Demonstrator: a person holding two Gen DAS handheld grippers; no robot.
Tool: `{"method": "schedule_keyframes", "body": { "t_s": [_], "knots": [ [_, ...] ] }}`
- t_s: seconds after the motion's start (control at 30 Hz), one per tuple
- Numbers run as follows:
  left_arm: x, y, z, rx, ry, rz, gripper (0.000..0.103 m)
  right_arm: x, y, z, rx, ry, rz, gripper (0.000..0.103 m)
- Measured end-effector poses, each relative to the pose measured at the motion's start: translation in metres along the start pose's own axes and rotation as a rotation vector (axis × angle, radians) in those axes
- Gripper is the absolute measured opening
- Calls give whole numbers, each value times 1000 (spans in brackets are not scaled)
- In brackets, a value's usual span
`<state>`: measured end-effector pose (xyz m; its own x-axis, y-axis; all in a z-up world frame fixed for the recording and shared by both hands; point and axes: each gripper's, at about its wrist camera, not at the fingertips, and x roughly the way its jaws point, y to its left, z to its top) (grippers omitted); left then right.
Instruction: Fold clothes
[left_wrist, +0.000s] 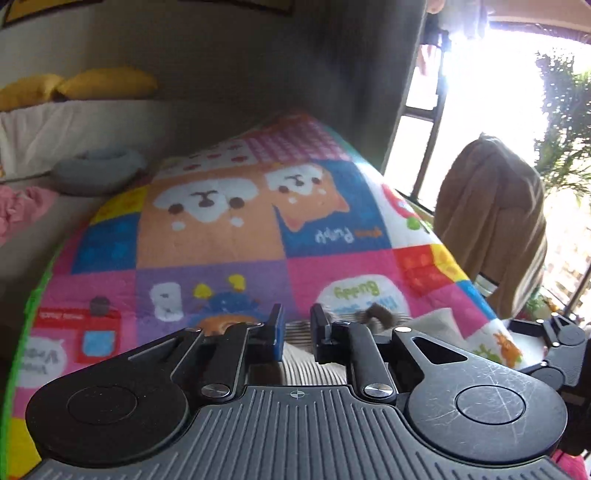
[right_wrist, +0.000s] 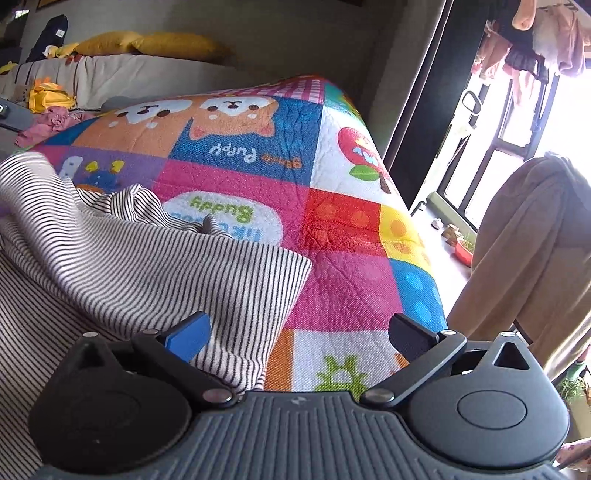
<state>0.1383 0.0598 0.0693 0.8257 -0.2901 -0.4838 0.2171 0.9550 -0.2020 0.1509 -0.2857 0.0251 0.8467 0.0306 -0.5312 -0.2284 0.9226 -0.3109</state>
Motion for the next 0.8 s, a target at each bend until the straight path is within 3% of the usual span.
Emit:
{"method": "schedule_keyframes", "body": {
  "t_s": [0.03,0.1,0.23,0.33,0.43,0.6,0.8],
  "knots": [
    [2,5,-1,-14,18,-3,44,2,0,-1,2,7,-3,103],
    [6,12,-5,-35,57,-21,59,5,1,-2,7,14,-5,103],
    [17,2,-23,46,133,-79,83,6,5,2,-16,10,-21,103],
    [28,-7,-36,128,176,-46,86,-2,7,8,-18,-23,-17,103],
    [39,-5,-45,161,207,-3,94,-12,9,14,-1,-52,46,103],
    [48,6,-52,141,237,11,95,10,33,7,-94,31,86,103],
    [43,5,-49,132,233,11,96,1,25,17,-45,13,103,103]
  ]
}}
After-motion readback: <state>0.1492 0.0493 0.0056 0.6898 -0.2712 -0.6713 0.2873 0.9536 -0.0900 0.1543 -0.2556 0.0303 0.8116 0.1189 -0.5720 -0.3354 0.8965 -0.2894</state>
